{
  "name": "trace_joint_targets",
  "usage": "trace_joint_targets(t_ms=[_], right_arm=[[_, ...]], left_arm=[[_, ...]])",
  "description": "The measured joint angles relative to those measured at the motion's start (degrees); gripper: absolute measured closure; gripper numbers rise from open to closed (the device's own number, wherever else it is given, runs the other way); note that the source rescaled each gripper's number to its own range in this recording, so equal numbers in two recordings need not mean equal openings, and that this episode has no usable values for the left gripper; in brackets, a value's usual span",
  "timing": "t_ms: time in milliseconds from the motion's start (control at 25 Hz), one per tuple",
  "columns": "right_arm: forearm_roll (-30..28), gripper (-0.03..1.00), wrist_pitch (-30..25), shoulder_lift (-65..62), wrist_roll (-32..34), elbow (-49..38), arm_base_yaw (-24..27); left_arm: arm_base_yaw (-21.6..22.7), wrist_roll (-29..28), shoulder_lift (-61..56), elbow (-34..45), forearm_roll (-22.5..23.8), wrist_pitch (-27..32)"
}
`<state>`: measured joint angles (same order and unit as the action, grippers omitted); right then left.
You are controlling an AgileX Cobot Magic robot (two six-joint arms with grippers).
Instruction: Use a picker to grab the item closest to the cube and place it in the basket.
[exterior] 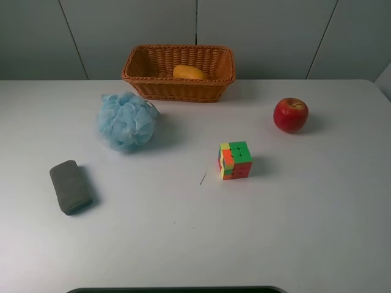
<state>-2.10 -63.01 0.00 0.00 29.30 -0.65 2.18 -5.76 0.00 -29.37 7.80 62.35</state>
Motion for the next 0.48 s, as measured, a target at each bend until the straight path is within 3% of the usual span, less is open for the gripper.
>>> trace_joint_targets(t_ms=[480], right_arm=[[-0.12,-0.03,0.14,-0.09,0.46,0.0,0.0]], left_arm=[[0.0,0.0,0.0,0.0,0.11,0.0]])
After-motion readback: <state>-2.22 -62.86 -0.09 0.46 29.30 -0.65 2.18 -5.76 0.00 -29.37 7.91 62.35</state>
